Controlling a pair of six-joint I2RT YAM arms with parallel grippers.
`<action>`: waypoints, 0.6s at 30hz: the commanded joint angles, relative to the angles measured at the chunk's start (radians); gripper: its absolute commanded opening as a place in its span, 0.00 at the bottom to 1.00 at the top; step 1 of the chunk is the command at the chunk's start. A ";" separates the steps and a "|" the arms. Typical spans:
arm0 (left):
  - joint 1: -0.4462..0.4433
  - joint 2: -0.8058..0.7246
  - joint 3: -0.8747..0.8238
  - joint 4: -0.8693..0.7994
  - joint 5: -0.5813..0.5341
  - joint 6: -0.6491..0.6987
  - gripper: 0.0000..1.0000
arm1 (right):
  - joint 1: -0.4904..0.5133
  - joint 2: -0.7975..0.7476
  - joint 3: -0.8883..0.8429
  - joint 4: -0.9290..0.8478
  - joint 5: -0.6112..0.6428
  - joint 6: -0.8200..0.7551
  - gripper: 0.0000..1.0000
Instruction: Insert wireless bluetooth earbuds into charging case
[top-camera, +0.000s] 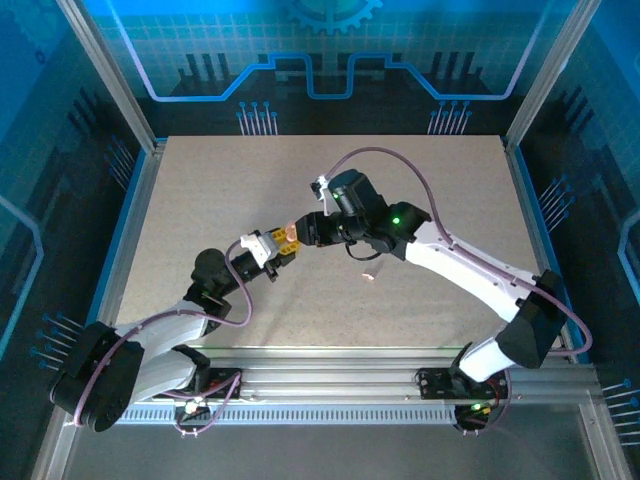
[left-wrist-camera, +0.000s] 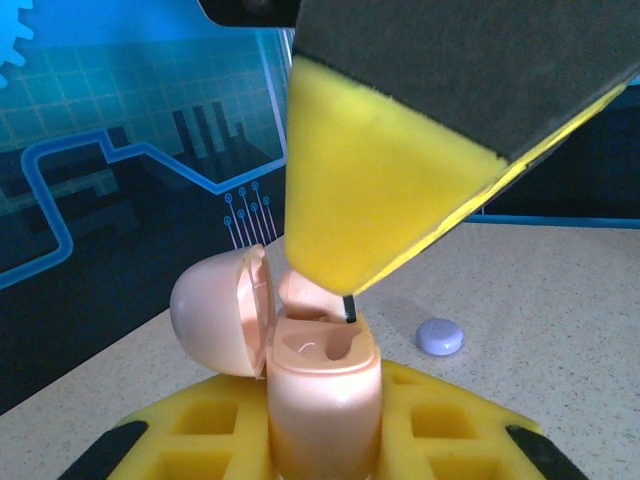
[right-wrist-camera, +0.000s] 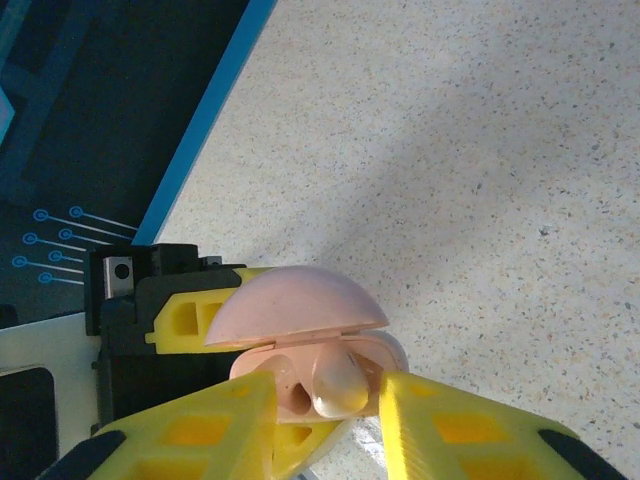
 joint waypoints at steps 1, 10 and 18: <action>-0.007 -0.020 0.025 0.013 -0.013 0.030 0.22 | 0.016 0.011 0.036 -0.013 -0.016 -0.014 0.31; -0.007 -0.020 0.026 0.012 -0.010 0.029 0.22 | 0.035 0.042 0.084 -0.069 0.015 -0.037 0.29; -0.007 -0.030 0.024 0.004 -0.011 0.031 0.22 | 0.059 0.087 0.154 -0.162 0.074 -0.069 0.28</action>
